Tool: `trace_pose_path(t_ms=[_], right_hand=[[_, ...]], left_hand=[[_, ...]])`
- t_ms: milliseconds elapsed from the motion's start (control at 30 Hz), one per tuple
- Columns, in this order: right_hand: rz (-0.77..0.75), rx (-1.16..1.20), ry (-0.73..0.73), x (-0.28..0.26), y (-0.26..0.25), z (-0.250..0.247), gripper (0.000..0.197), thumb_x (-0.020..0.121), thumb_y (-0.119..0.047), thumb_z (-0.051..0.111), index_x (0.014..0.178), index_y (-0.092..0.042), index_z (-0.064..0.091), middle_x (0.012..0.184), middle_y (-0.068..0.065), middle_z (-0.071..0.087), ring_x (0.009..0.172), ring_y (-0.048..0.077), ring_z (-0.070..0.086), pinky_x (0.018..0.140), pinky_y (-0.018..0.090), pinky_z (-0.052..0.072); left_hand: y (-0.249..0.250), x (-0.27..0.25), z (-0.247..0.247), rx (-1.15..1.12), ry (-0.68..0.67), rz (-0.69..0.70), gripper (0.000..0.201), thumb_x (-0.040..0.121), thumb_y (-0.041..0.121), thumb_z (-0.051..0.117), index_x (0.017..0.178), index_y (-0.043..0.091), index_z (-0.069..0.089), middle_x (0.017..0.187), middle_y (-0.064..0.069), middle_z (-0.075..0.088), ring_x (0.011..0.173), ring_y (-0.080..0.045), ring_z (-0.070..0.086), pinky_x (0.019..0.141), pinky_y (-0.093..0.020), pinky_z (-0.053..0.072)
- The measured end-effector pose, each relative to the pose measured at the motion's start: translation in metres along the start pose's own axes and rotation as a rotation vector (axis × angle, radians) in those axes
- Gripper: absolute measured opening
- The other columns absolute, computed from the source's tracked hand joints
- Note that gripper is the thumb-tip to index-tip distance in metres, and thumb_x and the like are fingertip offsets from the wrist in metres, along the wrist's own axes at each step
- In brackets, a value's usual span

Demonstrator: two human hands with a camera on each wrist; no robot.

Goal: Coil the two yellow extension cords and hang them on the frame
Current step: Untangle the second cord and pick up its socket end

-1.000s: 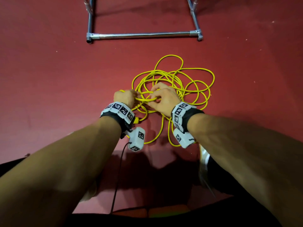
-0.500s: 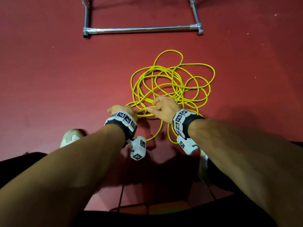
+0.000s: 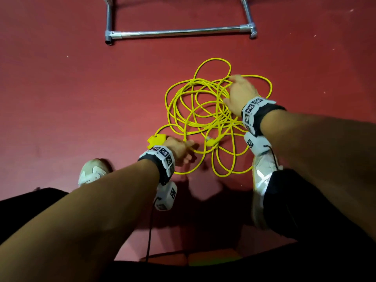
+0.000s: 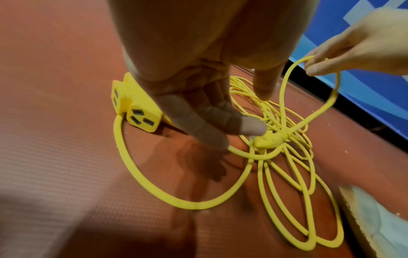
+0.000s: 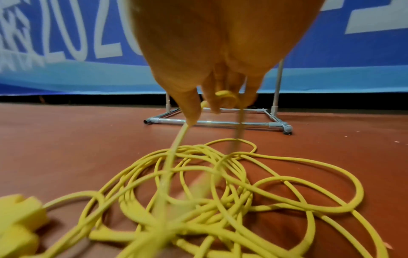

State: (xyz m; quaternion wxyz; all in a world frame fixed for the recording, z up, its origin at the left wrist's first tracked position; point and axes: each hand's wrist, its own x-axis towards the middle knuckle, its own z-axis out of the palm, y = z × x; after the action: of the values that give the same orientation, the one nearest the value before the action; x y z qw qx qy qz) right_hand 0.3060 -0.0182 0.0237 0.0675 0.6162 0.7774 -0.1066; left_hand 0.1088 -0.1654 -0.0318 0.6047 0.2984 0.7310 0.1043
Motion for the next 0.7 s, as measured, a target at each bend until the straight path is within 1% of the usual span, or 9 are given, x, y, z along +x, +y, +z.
trace_pose_path(t_ms=[67, 100, 200, 333, 367, 433, 500, 600, 700], right_hand=[[0.098, -0.004, 0.044, 0.001, 0.001, -0.003, 0.029, 0.093, -0.028, 0.065, 0.105, -0.002, 0.066, 0.161, 0.009, 0.026, 0.151, 0.028, 0.018, 0.117, 0.048, 0.026], [0.133, 0.003, 0.027, -0.001, -0.001, -0.004, 0.029, 0.093, -0.029, 0.063, 0.106, -0.004, 0.065, 0.159, 0.01, 0.029, 0.151, 0.028, 0.019, 0.116, 0.049, 0.026], [0.166, 0.01, -0.084, -0.009, -0.018, -0.001, 0.025, 0.094, -0.032, 0.061, 0.101, -0.009, 0.057, 0.128, 0.014, 0.056, 0.123, 0.033, 0.052, 0.094, 0.041, 0.039], [0.059, 0.119, -0.227, -0.024, -0.044, 0.022, 0.026, 0.093, -0.029, 0.058, 0.082, -0.006, 0.061, 0.088, 0.009, 0.062, 0.1, 0.034, 0.063, 0.063, 0.028, 0.045], [0.008, 0.138, -0.288, -0.03, -0.053, 0.027, 0.026, 0.094, -0.028, 0.057, 0.084, -0.005, 0.063, 0.087, 0.009, 0.063, 0.1, 0.034, 0.063, 0.062, 0.029, 0.046], [-0.117, 0.158, -0.38, -0.04, -0.069, 0.036, 0.027, 0.095, -0.027, 0.057, 0.098, -0.003, 0.069, 0.099, 0.011, 0.067, 0.104, 0.033, 0.062, 0.075, 0.033, 0.048], [-0.227, 0.146, -0.441, -0.049, -0.088, 0.044, 0.021, 0.094, -0.023, 0.057, 0.09, -0.005, 0.066, 0.097, 0.012, 0.066, 0.104, 0.034, 0.06, 0.077, 0.033, 0.046], [-0.271, 0.123, -0.513, -0.055, -0.113, 0.061, 0.023, 0.09, -0.023, 0.06, 0.073, -0.015, 0.047, 0.088, 0.011, 0.058, 0.098, 0.034, 0.059, 0.069, 0.031, 0.043], [-0.334, 0.14, -0.548, -0.059, -0.129, 0.069, 0.034, 0.09, -0.022, 0.061, 0.067, -0.018, 0.036, 0.075, 0.005, 0.047, 0.082, 0.032, 0.055, 0.055, 0.026, 0.032]], left_hand=[[-0.001, 0.006, -0.005, 0.122, 0.138, 0.064, 0.044, 0.086, 0.052, 0.064, 0.073, 0.011, 0.071, 0.068, -0.005, 0.073, 0.061, -0.025, 0.069, 0.064, -0.032, 0.06], [-0.001, 0.008, -0.013, 0.195, 0.229, 0.077, 0.044, 0.081, 0.054, 0.064, 0.073, 0.012, 0.071, 0.073, -0.007, 0.074, 0.073, -0.029, 0.072, 0.071, -0.037, 0.061], [-0.008, 0.013, -0.038, 0.389, 0.425, 0.093, 0.031, 0.085, 0.046, 0.064, 0.092, 0.017, 0.071, 0.099, -0.012, 0.072, 0.097, -0.037, 0.067, 0.081, -0.036, 0.055], [-0.035, 0.024, -0.051, 0.621, 0.451, 0.147, 0.035, 0.094, 0.045, 0.054, 0.123, 0.027, 0.063, 0.132, -0.005, 0.053, 0.121, -0.036, 0.048, 0.1, -0.045, 0.046], [-0.041, 0.026, -0.049, 0.675, 0.462, 0.18, 0.033, 0.096, 0.042, 0.05, 0.126, 0.031, 0.06, 0.137, -0.002, 0.047, 0.124, -0.034, 0.042, 0.1, -0.047, 0.044], [-0.047, 0.027, -0.043, 0.756, 0.491, 0.221, 0.033, 0.098, 0.037, 0.044, 0.13, 0.035, 0.052, 0.145, 0.001, 0.04, 0.13, -0.033, 0.035, 0.098, -0.051, 0.041], [-0.047, 0.028, -0.039, 0.807, 0.495, 0.229, 0.037, 0.095, 0.029, 0.047, 0.131, 0.037, 0.046, 0.145, 0.001, 0.04, 0.132, -0.034, 0.033, 0.096, -0.053, 0.04], [-0.042, 0.031, -0.039, 0.817, 0.419, 0.203, 0.055, 0.09, 0.021, 0.054, 0.136, 0.044, 0.033, 0.135, -0.002, 0.043, 0.126, -0.036, 0.038, 0.093, -0.053, 0.044], [-0.037, 0.036, -0.041, 0.875, 0.336, 0.099, 0.067, 0.084, 0.038, 0.066, 0.14, 0.044, 0.031, 0.127, -0.007, 0.041, 0.12, -0.039, 0.039, 0.094, -0.05, 0.046]])
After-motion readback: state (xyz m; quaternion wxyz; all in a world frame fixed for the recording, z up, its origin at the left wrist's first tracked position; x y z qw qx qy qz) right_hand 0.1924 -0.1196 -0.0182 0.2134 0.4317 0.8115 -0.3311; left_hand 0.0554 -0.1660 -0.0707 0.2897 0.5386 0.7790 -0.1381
